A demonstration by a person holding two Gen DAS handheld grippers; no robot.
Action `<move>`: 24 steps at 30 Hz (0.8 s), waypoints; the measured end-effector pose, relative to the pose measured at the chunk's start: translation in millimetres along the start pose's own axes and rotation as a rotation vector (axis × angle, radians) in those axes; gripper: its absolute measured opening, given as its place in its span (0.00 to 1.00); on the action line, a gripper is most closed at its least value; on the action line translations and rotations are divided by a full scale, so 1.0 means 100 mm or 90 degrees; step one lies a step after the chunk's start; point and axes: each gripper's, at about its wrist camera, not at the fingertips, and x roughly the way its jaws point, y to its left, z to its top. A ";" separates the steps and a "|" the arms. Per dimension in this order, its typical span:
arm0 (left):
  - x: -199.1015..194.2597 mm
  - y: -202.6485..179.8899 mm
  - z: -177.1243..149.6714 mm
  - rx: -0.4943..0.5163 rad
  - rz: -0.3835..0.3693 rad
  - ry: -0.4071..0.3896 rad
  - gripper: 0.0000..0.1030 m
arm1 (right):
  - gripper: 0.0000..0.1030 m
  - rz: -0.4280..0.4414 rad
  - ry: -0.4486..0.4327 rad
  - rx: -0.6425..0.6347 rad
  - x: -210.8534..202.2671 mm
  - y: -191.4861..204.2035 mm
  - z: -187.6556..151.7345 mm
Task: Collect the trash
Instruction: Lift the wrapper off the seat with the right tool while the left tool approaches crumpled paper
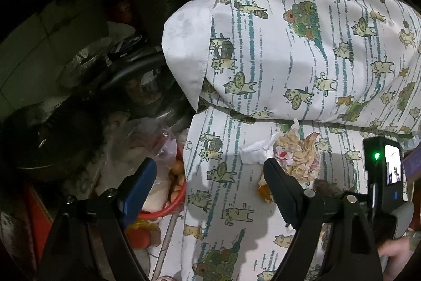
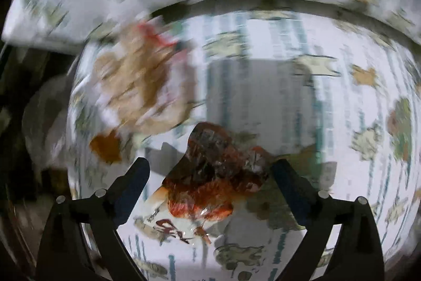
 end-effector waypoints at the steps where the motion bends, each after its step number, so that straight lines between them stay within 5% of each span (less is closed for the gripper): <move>1: 0.00 0.00 0.00 0.000 0.000 0.000 0.82 | 0.91 0.012 0.008 -0.024 0.01 0.07 -0.02; 10: -0.02 -0.06 -0.03 0.011 0.002 0.001 0.82 | 0.92 -0.111 0.002 -0.094 0.11 0.31 -0.30; 17: 0.02 -0.05 -0.04 0.015 0.005 0.006 0.82 | 0.91 -0.091 0.043 -0.078 0.08 0.10 -0.44; 24: 0.14 -0.07 -0.05 -0.011 -0.043 0.048 0.82 | 0.83 -0.082 -0.001 -0.007 0.02 -0.28 -0.27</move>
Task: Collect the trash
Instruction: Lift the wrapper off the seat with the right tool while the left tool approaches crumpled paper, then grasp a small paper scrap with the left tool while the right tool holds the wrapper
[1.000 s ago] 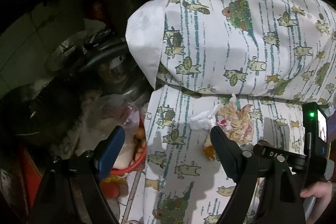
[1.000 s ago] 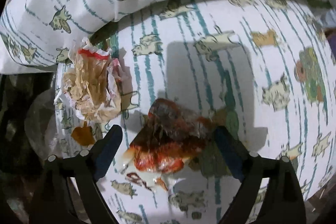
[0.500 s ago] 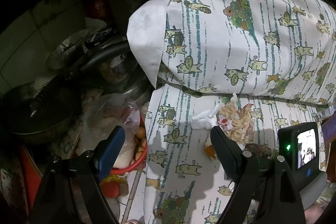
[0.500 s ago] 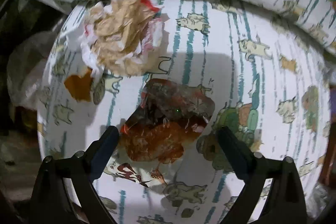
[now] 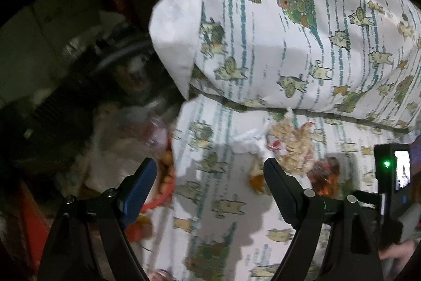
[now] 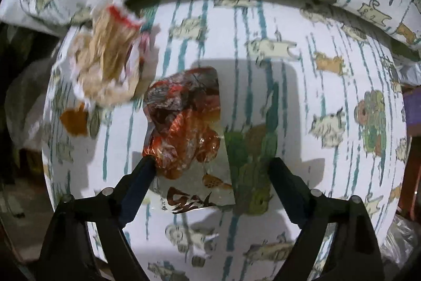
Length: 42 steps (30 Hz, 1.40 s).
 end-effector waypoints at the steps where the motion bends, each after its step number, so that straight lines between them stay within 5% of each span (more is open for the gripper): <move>1: 0.05 0.00 0.00 -0.012 -0.024 0.018 0.82 | 0.77 -0.003 -0.004 -0.002 0.00 -0.01 0.01; 4: 0.24 -0.01 0.01 -0.043 -0.072 0.068 0.82 | 0.55 -0.002 -0.010 -0.024 -0.05 -0.03 0.08; 9: 0.65 -0.05 0.01 -0.086 -0.111 0.144 0.78 | 0.52 0.026 0.005 -0.029 -0.12 -0.13 0.13; 14: 1.01 -0.13 -0.01 -0.116 -0.136 0.193 0.58 | 0.52 0.027 -0.036 -0.032 -0.40 -0.57 0.27; 19: 1.36 -0.24 -0.08 -0.099 -0.103 0.229 0.44 | 0.51 0.049 -0.064 -0.013 -0.66 -0.81 0.38; 22: 1.45 -0.25 -0.16 -0.101 -0.108 0.249 0.25 | 0.51 0.056 -0.076 0.007 -0.84 -1.08 0.40; 24: 1.43 -0.24 -0.17 -0.113 -0.132 0.250 0.13 | 0.51 0.058 -0.083 0.022 -0.97 -1.24 0.38; 28: 1.22 -0.26 -0.15 -0.107 -0.159 0.229 0.08 | 0.50 0.069 -0.108 0.051 -1.02 -1.17 0.40; 42: 0.32 -0.03 -0.06 -0.091 -0.211 0.119 0.08 | 0.50 0.133 -0.224 -0.021 -1.64 -0.97 0.11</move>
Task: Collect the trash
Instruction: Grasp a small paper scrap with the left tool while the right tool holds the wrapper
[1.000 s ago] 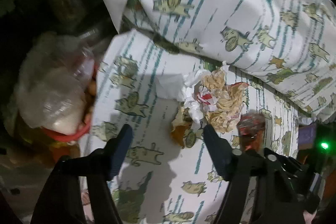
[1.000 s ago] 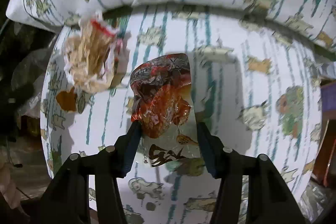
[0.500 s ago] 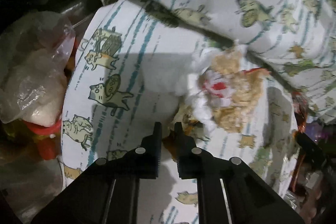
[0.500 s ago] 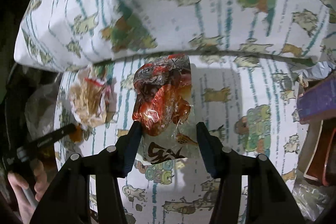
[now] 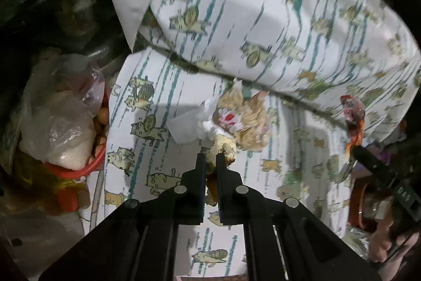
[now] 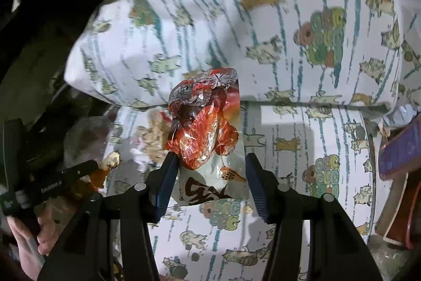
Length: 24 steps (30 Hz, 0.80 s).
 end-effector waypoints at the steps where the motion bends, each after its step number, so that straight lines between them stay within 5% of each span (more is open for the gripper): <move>1: -0.07 0.02 0.01 -0.001 -0.007 -0.012 0.08 | 0.50 0.005 -0.008 -0.005 -0.04 0.03 -0.01; 8: -0.51 0.01 -0.01 -0.012 -0.048 -0.095 0.08 | 0.50 0.028 -0.045 -0.025 -0.30 0.18 -0.08; 17: -1.10 -0.29 -0.18 0.064 -0.003 -0.201 0.08 | 0.50 0.050 -0.088 -0.060 -0.65 0.44 -0.19; 24: -1.77 -0.54 -0.47 0.082 0.000 -0.282 0.08 | 0.50 0.083 -0.160 -0.075 -1.35 0.64 -0.29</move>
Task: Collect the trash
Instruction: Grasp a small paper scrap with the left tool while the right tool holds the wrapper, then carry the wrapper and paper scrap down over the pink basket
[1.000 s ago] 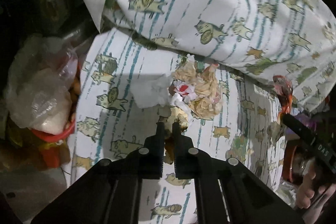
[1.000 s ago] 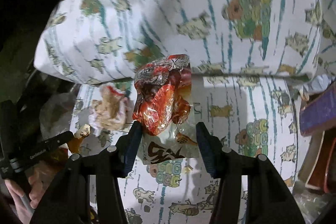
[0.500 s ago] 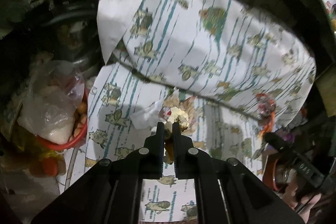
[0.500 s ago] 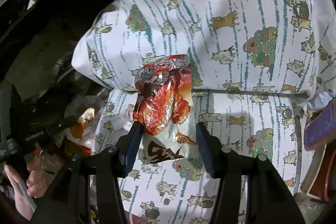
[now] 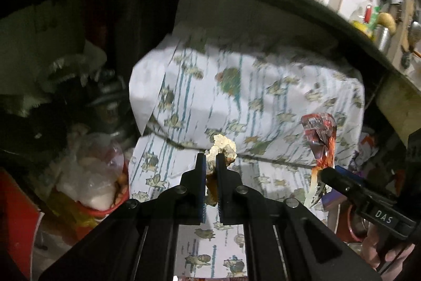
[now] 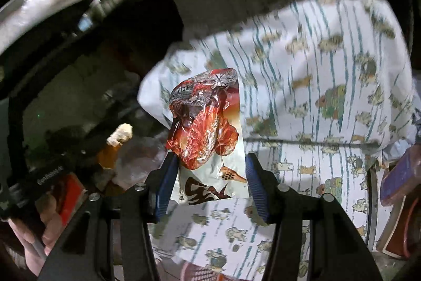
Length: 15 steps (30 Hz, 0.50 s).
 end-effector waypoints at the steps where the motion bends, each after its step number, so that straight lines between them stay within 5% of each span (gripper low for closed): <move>1: -0.12 -0.04 -0.01 0.004 -0.003 -0.007 0.08 | 0.50 0.005 -0.009 0.001 -0.13 0.04 -0.01; 15: -1.54 -0.27 -0.37 -0.007 -0.069 -0.081 0.08 | 0.50 0.016 -0.086 -0.033 -1.33 0.47 -0.50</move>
